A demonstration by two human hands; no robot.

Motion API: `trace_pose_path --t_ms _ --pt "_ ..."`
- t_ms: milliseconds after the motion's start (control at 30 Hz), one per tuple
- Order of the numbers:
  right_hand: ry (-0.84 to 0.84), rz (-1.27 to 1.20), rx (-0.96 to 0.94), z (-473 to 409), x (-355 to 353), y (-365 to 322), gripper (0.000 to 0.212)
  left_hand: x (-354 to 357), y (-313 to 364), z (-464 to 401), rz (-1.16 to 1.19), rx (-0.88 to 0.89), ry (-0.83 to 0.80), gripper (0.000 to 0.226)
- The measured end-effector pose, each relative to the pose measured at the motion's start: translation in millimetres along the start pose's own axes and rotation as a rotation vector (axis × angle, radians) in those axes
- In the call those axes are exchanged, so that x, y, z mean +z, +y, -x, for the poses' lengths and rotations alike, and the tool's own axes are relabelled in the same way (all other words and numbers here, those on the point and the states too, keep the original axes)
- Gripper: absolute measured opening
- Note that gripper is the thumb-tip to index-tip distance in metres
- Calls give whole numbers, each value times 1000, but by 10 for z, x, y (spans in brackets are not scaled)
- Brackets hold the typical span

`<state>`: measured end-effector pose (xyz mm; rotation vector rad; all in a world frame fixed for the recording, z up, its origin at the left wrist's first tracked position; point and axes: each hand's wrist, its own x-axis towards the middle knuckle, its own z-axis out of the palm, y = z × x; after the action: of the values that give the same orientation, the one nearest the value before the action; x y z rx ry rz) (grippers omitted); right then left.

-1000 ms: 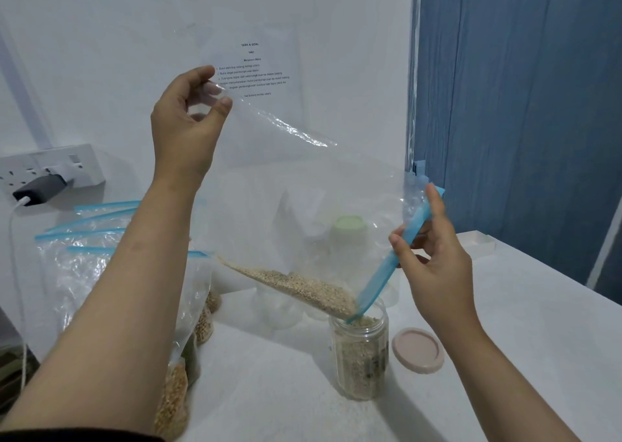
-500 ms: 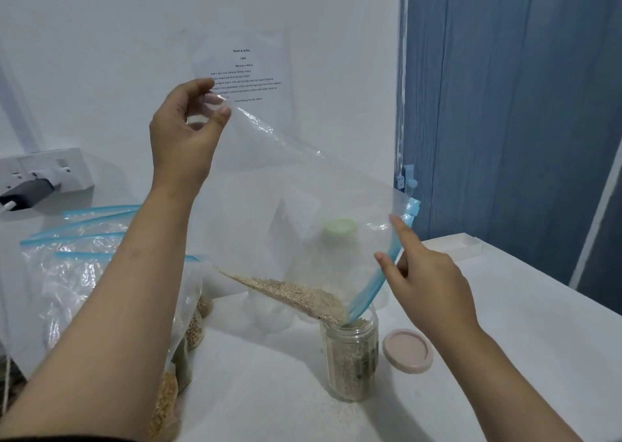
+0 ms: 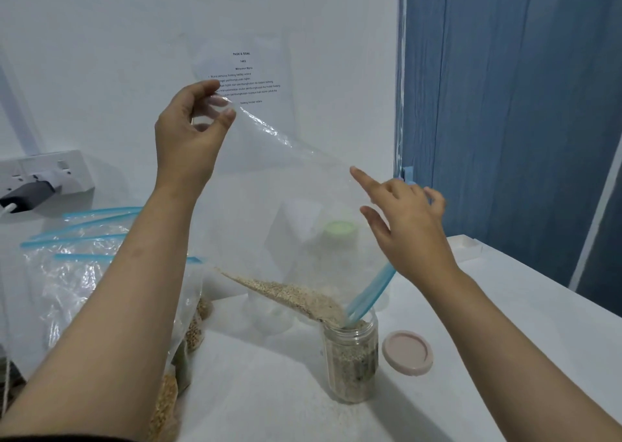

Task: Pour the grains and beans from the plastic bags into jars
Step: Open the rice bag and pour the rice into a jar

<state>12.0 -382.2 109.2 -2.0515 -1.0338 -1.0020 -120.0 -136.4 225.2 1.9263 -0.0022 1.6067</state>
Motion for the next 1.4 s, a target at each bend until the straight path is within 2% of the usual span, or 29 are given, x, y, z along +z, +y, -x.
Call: trace_pose_path --t_ms 233,533,733,867,1400 --pt "140 -122 -88 1 38 44 53 6 5 -11 -25 5 -9 35" --pt "205 -132 -76 50 81 47 52 -8 11 48 -61 -17 -24 34" --pt "216 -104 -97 109 97 29 51 -12 -157 262 25 -131 183 35" --pt "221 -107 -102 114 105 21 50 2 -206 346 66 -147 222 28" --pt "259 -162 -93 69 65 111 49 72 30 49 145 -84 179 26"
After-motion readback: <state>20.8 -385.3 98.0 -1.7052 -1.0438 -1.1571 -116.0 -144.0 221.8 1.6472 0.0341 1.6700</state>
